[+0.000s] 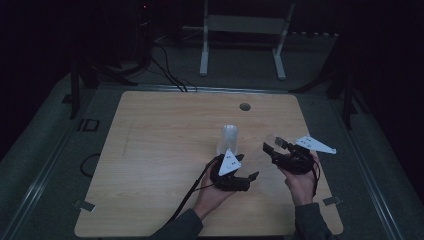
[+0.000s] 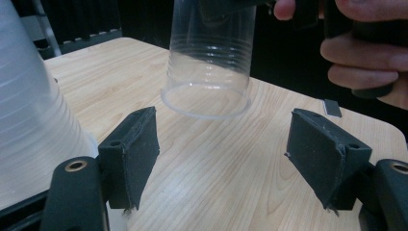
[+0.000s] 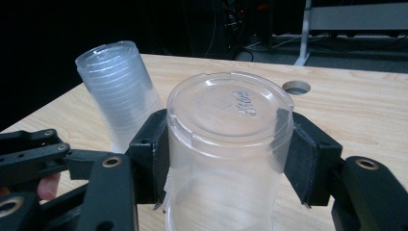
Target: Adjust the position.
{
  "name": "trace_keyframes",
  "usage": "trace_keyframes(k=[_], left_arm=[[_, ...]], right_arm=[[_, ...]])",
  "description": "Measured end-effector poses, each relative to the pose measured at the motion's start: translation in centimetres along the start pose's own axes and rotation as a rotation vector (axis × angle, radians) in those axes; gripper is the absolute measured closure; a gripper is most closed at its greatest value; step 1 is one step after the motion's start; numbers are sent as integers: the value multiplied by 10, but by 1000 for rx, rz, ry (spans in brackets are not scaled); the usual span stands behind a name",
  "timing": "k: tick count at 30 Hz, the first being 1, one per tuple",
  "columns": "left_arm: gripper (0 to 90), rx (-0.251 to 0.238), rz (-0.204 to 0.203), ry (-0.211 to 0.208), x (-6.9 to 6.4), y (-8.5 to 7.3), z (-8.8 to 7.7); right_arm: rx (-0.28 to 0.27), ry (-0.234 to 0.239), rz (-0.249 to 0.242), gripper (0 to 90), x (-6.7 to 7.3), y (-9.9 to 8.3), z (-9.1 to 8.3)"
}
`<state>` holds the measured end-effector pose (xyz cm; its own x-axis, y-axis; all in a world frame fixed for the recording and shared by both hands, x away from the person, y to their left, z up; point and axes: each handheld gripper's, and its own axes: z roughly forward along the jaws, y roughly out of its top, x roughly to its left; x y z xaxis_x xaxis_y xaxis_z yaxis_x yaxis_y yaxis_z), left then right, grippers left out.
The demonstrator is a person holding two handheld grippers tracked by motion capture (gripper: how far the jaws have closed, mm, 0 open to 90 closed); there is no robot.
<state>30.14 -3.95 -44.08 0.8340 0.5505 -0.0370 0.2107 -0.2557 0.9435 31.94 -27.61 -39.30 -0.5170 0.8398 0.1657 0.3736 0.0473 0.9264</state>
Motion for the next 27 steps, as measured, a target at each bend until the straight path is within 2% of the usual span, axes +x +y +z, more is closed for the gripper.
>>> trace_keyframes(k=[13, 17, 27], left_arm=[[261, -24, 16, 1, -4, 1, 12], [261, -31, 24, 6, -4, 1, 15], [231, -59, 39, 13, -5, 3, 20]], right_arm=[[-4, 22, 55, 406, -1, -13, -2], [-11, 42, 91, 408, -3, -16, -3], [-25, 77, 143, 410, -6, -20, -5]])
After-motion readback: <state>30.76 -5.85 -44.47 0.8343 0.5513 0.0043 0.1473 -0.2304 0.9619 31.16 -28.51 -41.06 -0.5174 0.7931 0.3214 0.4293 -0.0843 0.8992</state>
